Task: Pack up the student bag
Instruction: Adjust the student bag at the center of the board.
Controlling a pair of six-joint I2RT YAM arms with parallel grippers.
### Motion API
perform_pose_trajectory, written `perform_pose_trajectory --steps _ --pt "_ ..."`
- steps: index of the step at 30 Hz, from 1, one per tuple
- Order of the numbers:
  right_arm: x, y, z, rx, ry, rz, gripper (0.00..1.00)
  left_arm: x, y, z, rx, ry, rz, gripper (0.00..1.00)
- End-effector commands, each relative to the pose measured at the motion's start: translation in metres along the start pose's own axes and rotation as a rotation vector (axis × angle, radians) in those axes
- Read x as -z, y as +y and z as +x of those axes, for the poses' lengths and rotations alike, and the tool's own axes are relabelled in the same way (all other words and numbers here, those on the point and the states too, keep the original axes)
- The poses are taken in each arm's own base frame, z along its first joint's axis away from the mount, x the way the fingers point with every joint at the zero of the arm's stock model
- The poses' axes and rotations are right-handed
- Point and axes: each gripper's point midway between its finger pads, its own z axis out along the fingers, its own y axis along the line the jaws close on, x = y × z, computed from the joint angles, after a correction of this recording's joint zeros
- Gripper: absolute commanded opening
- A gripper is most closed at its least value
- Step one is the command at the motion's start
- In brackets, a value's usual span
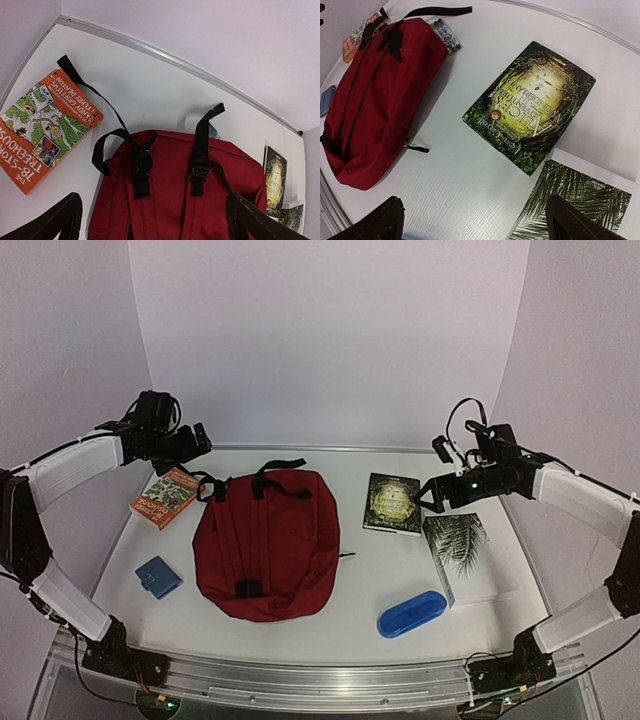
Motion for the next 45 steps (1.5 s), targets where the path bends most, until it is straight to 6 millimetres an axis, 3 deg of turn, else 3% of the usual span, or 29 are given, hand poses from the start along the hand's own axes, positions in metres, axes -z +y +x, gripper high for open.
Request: perform_pose_trajectory --steps 1,6,9,19,26,31,36,45 --pt "0.018 0.001 -0.014 0.023 -0.091 0.018 0.98 0.013 -0.026 -0.009 -0.114 0.033 0.109 1.0" --pt "0.028 0.007 -0.017 0.068 -0.134 0.006 0.98 0.048 -0.057 -0.009 -0.296 0.092 0.233 1.0" --pt "0.029 0.009 -0.022 0.056 -0.142 -0.007 0.98 0.054 -0.069 0.013 -0.415 0.201 0.227 1.0" --pt "0.032 0.014 -0.021 0.088 -0.108 -0.029 0.98 0.062 -0.103 0.164 -0.828 0.498 0.241 1.0" --pt "0.033 0.019 -0.017 0.107 -0.091 -0.057 0.98 0.076 -0.116 0.239 -1.041 0.6 0.293 1.0" --pt "0.037 0.018 -0.019 0.108 -0.096 -0.054 0.98 0.086 -0.108 0.298 -1.244 0.718 0.283 0.95" --pt "0.041 0.017 -0.02 0.105 -0.105 -0.06 0.98 0.087 -0.095 0.329 -1.322 0.781 0.288 0.91" --pt "0.05 0.012 -0.022 0.091 -0.121 -0.054 0.98 0.066 -0.052 0.383 -1.436 0.938 0.195 0.85"
